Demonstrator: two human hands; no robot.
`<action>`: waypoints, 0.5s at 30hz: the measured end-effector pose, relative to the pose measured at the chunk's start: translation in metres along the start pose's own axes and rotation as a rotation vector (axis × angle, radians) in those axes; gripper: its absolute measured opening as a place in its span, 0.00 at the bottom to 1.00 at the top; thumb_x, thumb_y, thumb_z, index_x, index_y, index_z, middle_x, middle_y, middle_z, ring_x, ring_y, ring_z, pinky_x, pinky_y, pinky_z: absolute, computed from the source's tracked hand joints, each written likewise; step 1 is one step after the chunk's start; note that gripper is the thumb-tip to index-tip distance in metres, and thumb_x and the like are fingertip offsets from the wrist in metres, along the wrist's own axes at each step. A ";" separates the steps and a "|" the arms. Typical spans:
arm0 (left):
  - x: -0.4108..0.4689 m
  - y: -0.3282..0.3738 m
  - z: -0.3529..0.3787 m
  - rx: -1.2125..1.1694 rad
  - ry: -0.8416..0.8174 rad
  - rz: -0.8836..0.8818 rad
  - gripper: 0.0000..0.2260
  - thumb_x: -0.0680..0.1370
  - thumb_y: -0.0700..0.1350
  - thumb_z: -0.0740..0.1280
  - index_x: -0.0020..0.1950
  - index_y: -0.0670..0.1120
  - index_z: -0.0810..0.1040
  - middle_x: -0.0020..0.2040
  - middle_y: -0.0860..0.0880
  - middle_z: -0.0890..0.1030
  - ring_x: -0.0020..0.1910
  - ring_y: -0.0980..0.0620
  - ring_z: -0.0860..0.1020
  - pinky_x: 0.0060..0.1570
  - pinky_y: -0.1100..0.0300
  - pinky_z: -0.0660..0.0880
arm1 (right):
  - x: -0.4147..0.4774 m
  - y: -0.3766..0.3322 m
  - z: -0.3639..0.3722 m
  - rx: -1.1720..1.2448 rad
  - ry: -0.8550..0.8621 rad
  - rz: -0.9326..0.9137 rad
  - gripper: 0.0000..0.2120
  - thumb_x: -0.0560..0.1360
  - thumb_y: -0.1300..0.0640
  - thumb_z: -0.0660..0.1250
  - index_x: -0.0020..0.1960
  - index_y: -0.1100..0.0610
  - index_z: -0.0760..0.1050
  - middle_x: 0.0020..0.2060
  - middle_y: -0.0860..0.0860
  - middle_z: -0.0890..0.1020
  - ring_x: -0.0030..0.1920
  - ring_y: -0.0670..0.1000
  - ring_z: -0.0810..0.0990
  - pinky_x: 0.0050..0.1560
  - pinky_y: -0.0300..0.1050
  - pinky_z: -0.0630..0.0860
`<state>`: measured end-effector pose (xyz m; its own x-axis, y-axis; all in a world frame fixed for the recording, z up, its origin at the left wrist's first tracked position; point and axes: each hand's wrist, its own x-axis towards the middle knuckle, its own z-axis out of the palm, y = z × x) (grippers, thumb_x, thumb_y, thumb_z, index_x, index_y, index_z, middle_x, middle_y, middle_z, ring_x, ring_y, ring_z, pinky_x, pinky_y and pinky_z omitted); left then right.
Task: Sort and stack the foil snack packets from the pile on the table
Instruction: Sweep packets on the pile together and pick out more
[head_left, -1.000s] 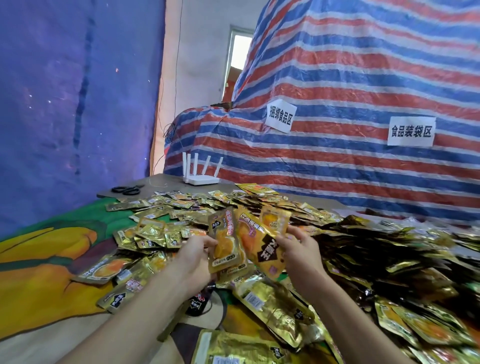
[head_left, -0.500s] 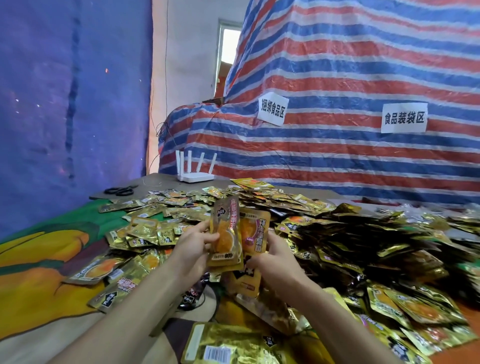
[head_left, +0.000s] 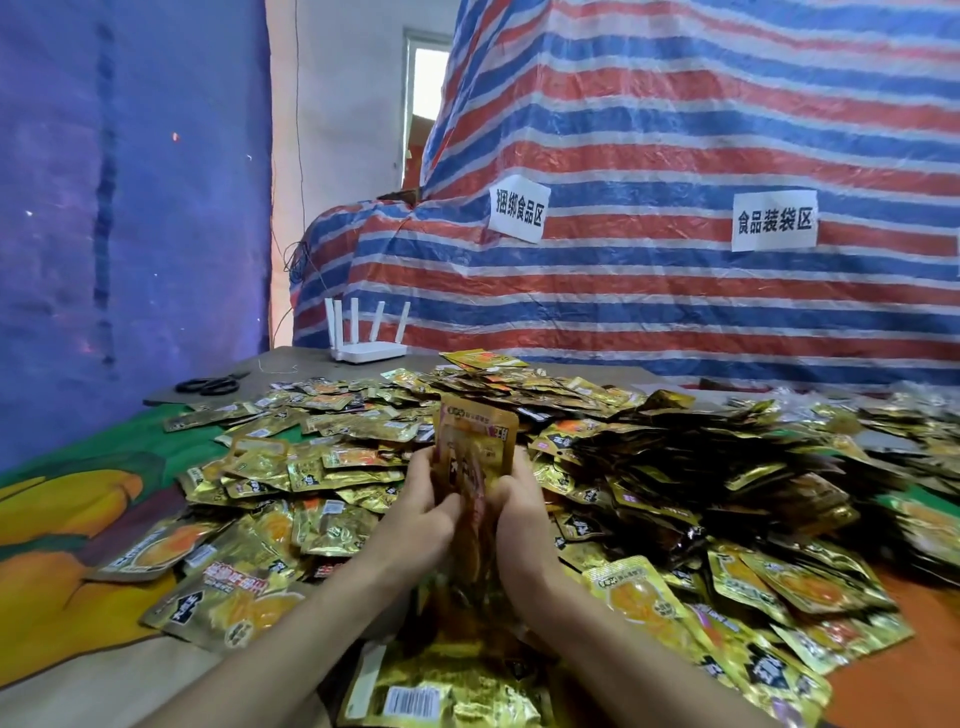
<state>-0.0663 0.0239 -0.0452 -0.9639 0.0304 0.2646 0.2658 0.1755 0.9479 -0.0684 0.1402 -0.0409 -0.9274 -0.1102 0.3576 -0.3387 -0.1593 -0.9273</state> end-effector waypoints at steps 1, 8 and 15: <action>-0.001 0.000 0.001 -0.028 0.018 -0.002 0.15 0.83 0.42 0.61 0.65 0.59 0.64 0.53 0.50 0.82 0.48 0.52 0.82 0.39 0.60 0.80 | -0.001 0.000 0.002 0.053 -0.008 -0.003 0.20 0.67 0.57 0.57 0.58 0.54 0.74 0.41 0.58 0.80 0.36 0.54 0.81 0.31 0.51 0.79; -0.007 0.001 0.006 -0.009 0.112 0.054 0.12 0.82 0.40 0.61 0.59 0.57 0.72 0.51 0.45 0.83 0.49 0.47 0.82 0.47 0.46 0.81 | -0.002 0.005 0.012 -0.210 0.153 -0.097 0.16 0.84 0.40 0.53 0.58 0.47 0.74 0.50 0.46 0.83 0.50 0.42 0.82 0.56 0.47 0.79; -0.005 0.000 0.001 -0.237 -0.096 -0.085 0.19 0.77 0.35 0.69 0.63 0.51 0.70 0.51 0.43 0.84 0.47 0.45 0.85 0.39 0.51 0.82 | 0.005 0.004 0.002 -0.245 0.254 -0.050 0.13 0.86 0.50 0.53 0.50 0.50 0.73 0.45 0.49 0.83 0.45 0.46 0.82 0.52 0.52 0.81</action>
<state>-0.0620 0.0244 -0.0468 -0.9771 0.1203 0.1754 0.1700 -0.0532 0.9840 -0.0743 0.1370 -0.0421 -0.9082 0.1443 0.3929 -0.3843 0.0846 -0.9193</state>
